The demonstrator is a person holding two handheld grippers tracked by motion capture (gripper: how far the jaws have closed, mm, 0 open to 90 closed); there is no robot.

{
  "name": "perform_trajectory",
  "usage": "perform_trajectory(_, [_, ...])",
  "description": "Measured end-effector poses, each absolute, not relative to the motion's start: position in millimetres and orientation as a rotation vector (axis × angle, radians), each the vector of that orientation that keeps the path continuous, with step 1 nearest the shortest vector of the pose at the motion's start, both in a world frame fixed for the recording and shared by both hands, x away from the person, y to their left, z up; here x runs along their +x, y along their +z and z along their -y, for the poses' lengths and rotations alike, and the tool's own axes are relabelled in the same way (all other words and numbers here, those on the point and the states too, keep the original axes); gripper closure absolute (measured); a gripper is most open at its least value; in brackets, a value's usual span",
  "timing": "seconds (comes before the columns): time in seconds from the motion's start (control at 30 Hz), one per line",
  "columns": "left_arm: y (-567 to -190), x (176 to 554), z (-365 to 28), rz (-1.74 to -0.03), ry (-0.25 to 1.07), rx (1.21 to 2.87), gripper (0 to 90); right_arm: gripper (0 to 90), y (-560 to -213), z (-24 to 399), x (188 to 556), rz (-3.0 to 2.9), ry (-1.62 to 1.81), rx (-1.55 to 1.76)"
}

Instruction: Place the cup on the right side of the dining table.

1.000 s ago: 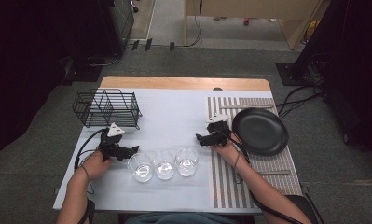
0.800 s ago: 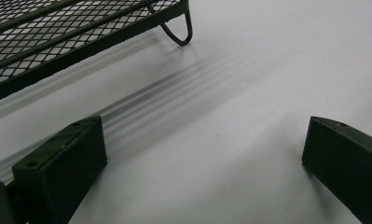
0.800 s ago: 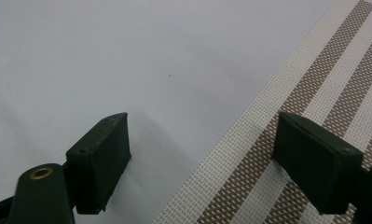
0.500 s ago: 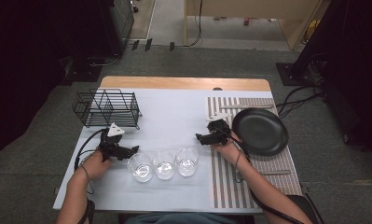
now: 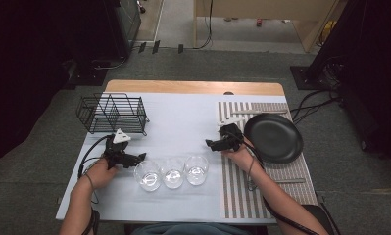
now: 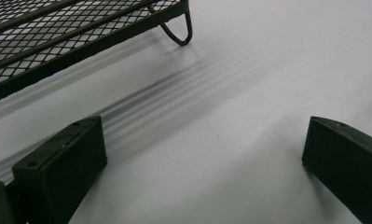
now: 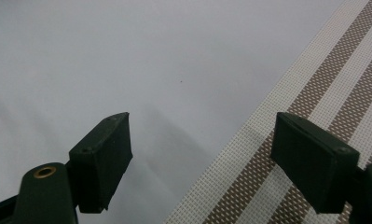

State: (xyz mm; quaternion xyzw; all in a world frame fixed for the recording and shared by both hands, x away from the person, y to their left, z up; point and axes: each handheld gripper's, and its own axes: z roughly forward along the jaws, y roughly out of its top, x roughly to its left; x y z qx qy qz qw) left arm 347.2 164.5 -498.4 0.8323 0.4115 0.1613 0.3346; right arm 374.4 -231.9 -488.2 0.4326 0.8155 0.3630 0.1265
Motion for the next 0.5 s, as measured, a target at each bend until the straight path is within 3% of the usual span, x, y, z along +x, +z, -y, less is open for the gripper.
perform_trajectory(0.5, [-498.3,347.1,-164.5,-1.074,0.421,2.173,0.0,22.5,-483.6,228.8,371.3,-2.397,1.066,1.234])
